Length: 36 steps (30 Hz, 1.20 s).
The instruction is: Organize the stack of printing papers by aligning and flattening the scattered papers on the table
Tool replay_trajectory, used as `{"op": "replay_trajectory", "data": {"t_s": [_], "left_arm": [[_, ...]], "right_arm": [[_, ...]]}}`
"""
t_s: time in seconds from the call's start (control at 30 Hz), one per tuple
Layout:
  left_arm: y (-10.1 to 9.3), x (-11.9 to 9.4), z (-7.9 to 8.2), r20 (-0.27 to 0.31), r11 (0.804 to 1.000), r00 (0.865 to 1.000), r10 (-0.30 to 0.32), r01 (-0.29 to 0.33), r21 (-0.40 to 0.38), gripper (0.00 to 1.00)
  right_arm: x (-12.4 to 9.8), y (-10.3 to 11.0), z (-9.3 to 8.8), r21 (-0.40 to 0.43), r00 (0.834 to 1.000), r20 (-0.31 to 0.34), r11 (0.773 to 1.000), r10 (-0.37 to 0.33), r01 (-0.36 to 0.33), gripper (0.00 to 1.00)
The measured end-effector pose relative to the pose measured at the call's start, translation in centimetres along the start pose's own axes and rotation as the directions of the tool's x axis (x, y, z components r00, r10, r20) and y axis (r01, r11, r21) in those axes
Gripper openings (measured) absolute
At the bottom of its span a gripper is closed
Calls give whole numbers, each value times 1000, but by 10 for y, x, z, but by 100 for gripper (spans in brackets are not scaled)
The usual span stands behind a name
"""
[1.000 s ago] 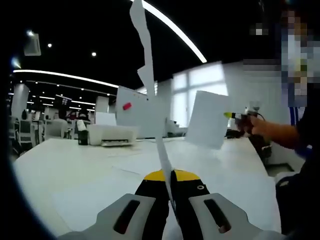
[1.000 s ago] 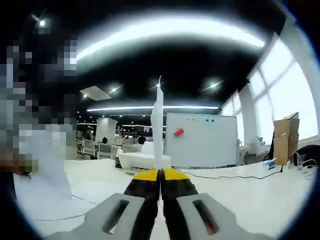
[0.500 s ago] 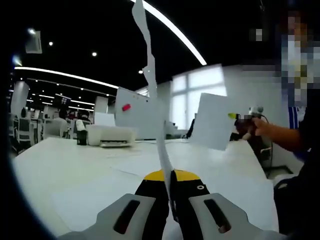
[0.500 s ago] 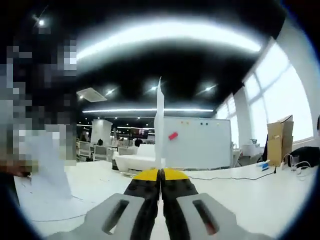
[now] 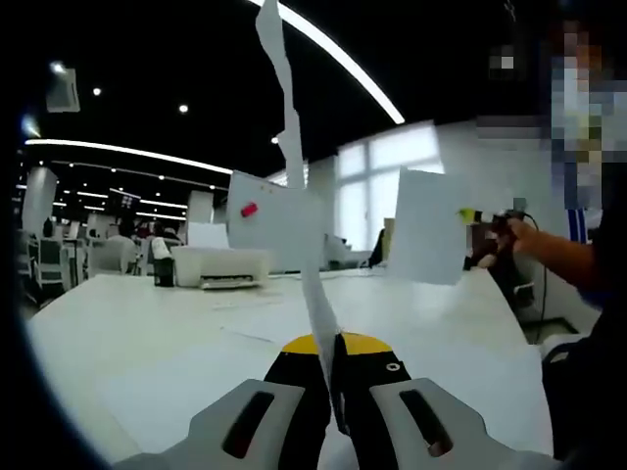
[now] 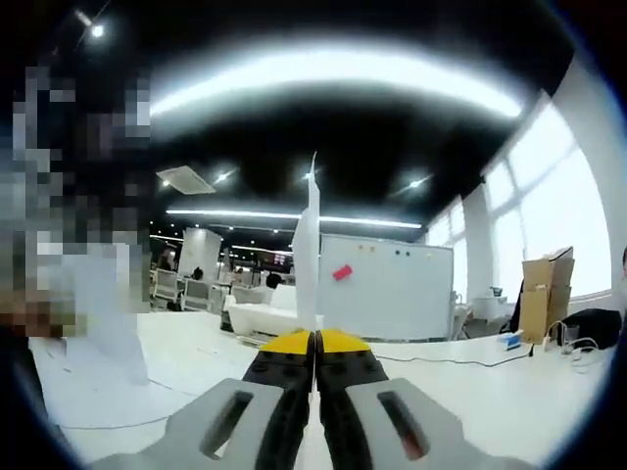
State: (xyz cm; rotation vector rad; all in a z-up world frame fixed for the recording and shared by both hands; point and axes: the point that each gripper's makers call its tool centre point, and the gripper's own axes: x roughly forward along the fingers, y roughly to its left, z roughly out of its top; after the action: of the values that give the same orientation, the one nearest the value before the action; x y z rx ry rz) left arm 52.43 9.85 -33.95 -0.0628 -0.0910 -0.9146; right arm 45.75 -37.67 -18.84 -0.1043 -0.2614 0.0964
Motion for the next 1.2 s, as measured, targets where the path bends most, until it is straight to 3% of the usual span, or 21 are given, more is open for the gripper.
{"op": "replay_trajectory", "data": {"t_s": [0.33,1.03,1.2], "left_arm": [[-1,0,2,9,999,1000,0,-1,38,6],[-6,-1,5,22,999,1000,-15,14,36,6],[-7,-1,6,24,999,1000,-14,13,38,6]], "right_arm": [[-4,20,20,-11,999,13,999,53,-52,0],[-5,52,48,-26,988,42,989,147,-146,0],[-7,64,51,32,978,62,979,201,-203,0]]}}
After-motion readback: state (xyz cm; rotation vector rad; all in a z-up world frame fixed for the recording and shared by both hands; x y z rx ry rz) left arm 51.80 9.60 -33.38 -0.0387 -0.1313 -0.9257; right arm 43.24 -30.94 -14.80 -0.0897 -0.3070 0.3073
